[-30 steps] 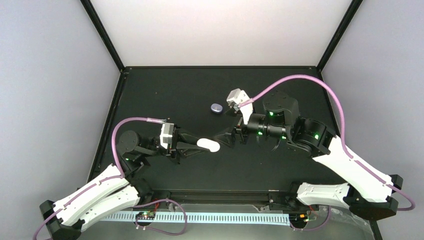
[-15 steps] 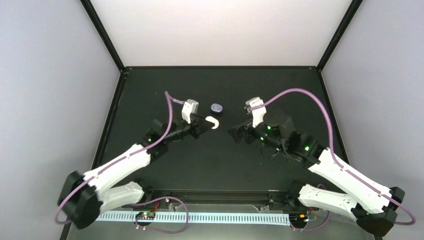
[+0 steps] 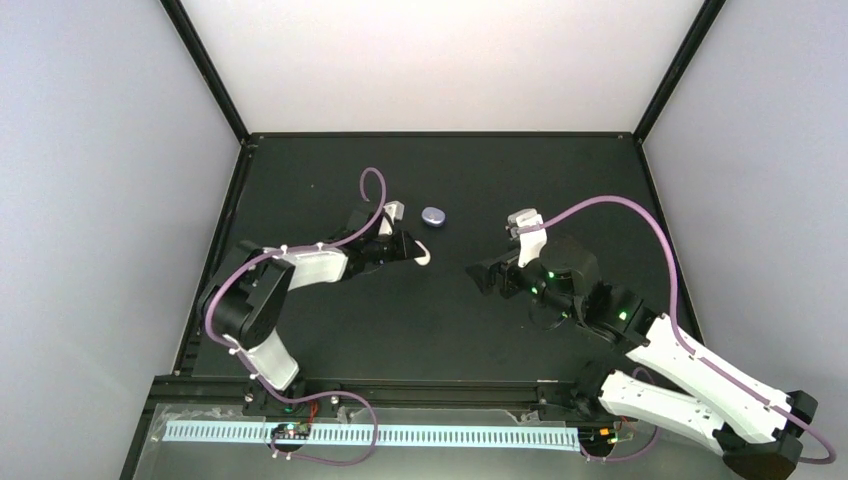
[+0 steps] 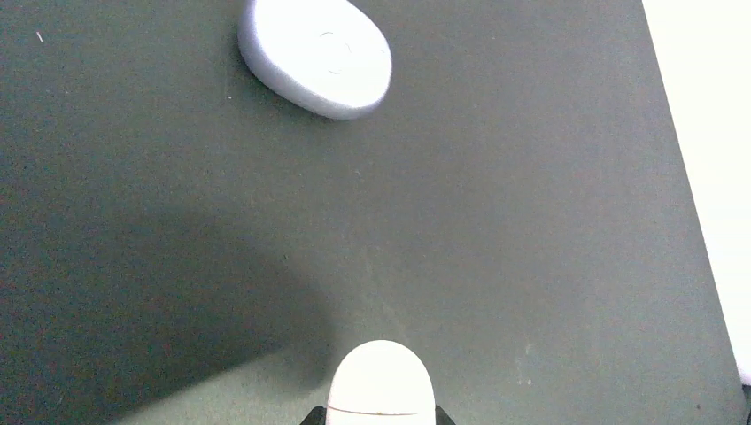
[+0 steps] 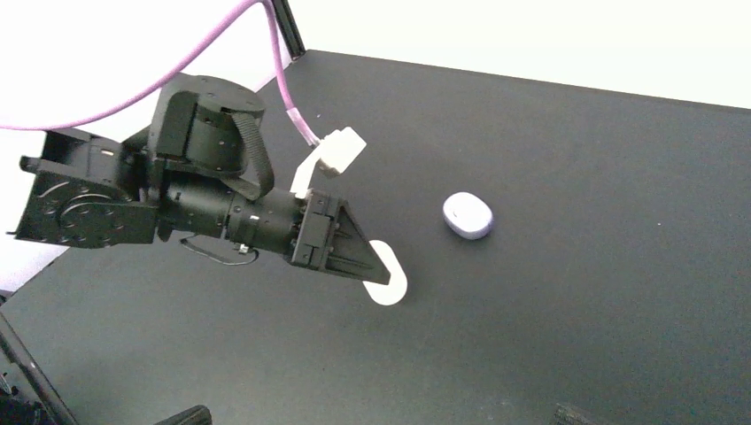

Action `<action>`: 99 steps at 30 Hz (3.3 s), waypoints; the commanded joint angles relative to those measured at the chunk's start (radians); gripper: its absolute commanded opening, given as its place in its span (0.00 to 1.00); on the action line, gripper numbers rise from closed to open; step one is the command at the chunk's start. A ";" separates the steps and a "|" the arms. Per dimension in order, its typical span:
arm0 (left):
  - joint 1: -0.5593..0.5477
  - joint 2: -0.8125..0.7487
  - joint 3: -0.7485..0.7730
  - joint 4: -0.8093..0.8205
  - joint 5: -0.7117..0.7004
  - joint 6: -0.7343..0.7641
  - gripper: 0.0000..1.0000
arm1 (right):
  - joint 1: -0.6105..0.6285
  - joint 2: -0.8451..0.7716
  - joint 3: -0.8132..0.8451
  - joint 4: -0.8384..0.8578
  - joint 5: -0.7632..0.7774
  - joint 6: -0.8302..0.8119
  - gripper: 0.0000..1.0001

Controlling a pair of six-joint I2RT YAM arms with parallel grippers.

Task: Insert the wireless bluetooth earbuds into the charging case
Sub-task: Place the charging case at the center of the board, then reset both arms

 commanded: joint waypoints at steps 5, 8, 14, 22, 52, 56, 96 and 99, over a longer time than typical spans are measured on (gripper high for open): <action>0.007 0.113 0.090 -0.011 -0.033 -0.025 0.02 | -0.006 -0.042 -0.026 0.016 0.021 -0.004 1.00; 0.007 0.145 0.111 -0.048 -0.054 -0.010 0.02 | -0.006 -0.048 -0.027 0.010 0.023 -0.011 1.00; 0.007 0.177 0.113 -0.075 -0.076 0.003 0.18 | -0.006 -0.052 -0.005 -0.006 0.038 -0.035 1.00; 0.007 0.131 0.090 -0.104 -0.097 0.033 0.57 | -0.006 -0.055 0.010 -0.018 0.042 -0.057 1.00; 0.013 -1.008 0.049 -0.651 -0.635 0.260 0.99 | -0.033 0.265 -0.041 0.235 -0.060 0.119 0.99; 0.014 -1.039 0.012 -0.658 -0.624 0.303 0.99 | -0.041 0.377 -0.107 0.341 -0.083 0.203 0.92; 0.010 -1.055 -0.107 -0.507 -0.621 0.355 0.99 | -0.535 -0.441 -0.211 0.011 0.185 0.107 1.00; 0.010 -1.059 -0.114 -0.505 -0.609 0.346 0.99 | -0.533 -0.464 -0.213 -0.002 0.223 0.101 1.00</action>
